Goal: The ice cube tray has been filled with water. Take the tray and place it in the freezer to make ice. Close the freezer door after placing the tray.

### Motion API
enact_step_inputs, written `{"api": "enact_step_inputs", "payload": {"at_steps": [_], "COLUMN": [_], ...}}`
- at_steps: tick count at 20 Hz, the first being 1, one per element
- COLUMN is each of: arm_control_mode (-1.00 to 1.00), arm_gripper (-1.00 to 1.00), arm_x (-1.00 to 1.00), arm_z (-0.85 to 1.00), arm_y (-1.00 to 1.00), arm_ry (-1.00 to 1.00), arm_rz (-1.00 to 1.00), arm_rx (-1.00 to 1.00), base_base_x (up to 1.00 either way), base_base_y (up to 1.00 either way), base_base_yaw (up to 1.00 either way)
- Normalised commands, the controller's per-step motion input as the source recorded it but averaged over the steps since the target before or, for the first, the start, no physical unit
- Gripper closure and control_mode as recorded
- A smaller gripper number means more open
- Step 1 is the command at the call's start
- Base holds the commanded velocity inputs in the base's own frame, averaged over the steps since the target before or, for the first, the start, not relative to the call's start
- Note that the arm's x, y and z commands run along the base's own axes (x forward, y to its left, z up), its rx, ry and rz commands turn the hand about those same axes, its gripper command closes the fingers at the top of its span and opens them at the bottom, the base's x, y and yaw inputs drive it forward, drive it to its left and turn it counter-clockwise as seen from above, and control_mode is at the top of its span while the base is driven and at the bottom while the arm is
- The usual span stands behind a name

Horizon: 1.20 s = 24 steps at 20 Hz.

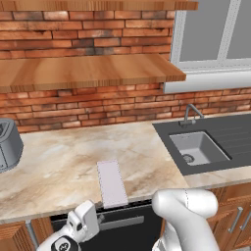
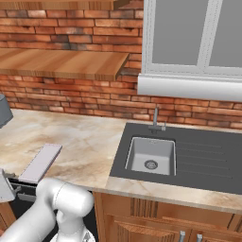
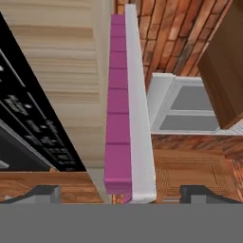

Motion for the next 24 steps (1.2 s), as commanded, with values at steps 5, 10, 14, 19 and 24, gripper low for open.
{"api": "enact_step_inputs", "payload": {"at_steps": [5, 10, 14, 19, 24], "arm_control_mode": [-1.00, -1.00, -1.00, -1.00, -1.00], "arm_gripper": [-1.00, -1.00, -1.00, -1.00, -1.00], "arm_x": [0.25, 0.11, 0.00, 0.00, 0.00], "arm_z": [-0.13, -0.23, -0.20, -0.02, 0.00], "arm_y": [0.00, 0.00, 0.00, 0.00, 0.00], "arm_ry": [0.00, -0.01, -0.05, -0.05, 0.00], "arm_rz": [0.09, 0.11, 0.11, 0.10, 0.09], "arm_rx": [0.00, 0.00, 0.00, 0.00, 0.00], "base_base_x": [0.00, 0.00, 0.00, 0.00, 0.00], "base_base_y": [0.00, 0.00, 0.00, 0.00, 0.00], "base_base_yaw": [0.00, 0.00, 0.00, 0.00, 0.00]}}
